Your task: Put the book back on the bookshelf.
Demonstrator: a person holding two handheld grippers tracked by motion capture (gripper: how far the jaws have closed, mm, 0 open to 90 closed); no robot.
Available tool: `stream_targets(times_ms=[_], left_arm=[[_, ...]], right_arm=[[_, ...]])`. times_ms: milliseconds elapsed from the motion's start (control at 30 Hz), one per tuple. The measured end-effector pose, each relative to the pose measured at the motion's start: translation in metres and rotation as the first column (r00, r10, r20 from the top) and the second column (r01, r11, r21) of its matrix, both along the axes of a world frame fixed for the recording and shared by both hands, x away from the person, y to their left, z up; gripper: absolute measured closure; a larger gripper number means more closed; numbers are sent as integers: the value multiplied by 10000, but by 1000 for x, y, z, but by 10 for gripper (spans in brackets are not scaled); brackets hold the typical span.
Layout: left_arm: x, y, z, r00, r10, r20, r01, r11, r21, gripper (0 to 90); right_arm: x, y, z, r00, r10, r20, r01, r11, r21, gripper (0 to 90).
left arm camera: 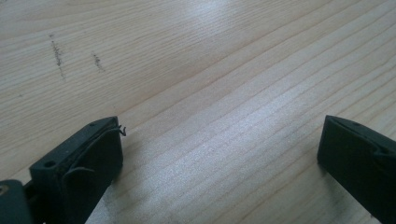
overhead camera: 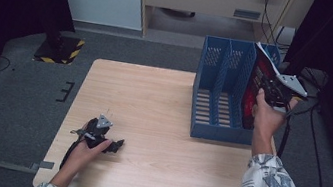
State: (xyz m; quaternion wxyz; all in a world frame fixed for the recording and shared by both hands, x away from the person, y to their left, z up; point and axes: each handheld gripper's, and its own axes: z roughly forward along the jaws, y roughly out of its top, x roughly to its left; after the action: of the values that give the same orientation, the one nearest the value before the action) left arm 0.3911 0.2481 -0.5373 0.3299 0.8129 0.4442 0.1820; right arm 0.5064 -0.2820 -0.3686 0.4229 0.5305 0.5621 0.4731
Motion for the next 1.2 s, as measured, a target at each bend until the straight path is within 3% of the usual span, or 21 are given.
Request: stream_targets(times_ms=[167, 533, 733, 1200], left_arm=[[0, 0, 0, 10000, -2, 0, 2, 10000, -1, 0], [0, 0, 0, 10000, 4, 3, -4, 10000, 0, 0], [0, 0, 0, 10000, 1, 4, -1, 10000, 0, 0], [0, 0, 0, 10000, 4, 6, -4, 10000, 1, 0]], right_arm=[[-4, -2, -2, 10000, 91, -29, -90, 9999, 51, 868], [-20, -3, -12, 9988, 461, -173, -470, 9974, -555, 852], [-26, -3, -14, 9981, 597, -117, -603, 9961, -643, 839], [-23, 4, -10, 9960, 856, -239, -871, 9939, -680, 734]])
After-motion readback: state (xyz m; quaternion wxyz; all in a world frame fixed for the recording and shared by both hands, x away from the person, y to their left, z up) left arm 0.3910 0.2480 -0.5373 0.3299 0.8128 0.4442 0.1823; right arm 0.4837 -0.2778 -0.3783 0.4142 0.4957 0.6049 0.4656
